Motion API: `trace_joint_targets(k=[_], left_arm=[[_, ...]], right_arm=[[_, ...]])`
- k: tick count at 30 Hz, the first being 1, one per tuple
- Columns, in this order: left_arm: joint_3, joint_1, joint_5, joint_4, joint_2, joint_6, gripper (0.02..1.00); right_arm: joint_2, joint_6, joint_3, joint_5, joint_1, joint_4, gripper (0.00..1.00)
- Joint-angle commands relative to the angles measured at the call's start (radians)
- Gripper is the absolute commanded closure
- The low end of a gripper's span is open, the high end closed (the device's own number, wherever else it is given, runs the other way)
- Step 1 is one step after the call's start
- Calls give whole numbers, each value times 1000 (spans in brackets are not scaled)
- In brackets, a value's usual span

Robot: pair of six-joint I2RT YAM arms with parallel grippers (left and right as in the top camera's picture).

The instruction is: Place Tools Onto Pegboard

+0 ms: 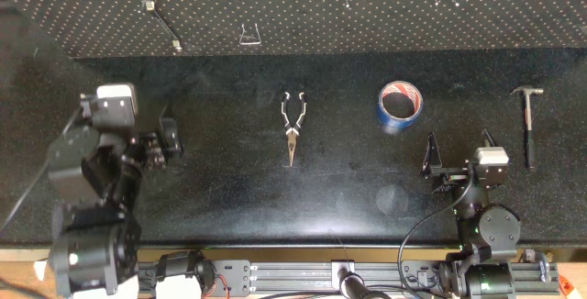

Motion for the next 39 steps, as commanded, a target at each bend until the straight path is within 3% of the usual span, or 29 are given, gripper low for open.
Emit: trace_joint_targets(k=[1,6,11,14,24,27,28,32,34,39], left_arm=[[-1,-3,60,-48,-103,0,23],[0,-3,59,-83,-156,1,23],[0,-3,59,-244,-156,1,23],[0,-3,6,-276,-156,8,23],[0,-3,137,-268,-154,4,23],[-1,-3,262,-259,-144,4,23],[-1,-3,297,-248,-125,-8,23],[-1,-23,234,-225,67,-252,25],[0,-44,239,-215,204,-309,23],[39,-252,213,-210,516,-388,25]], right_arm=[[-5,-10,-3,12,3,-6,25],[-5,-10,-3,12,3,-6,27],[-5,-10,-3,12,3,-6,25],[-5,-10,-3,12,3,-6,25],[-5,-10,-3,12,3,-6,25],[-5,-10,-3,12,3,-6,25],[-5,-10,-3,12,3,-6,25],[-5,-10,-3,12,3,-6,25],[-5,-10,-3,12,3,-6,25],[-5,-10,-3,12,3,-6,25]])
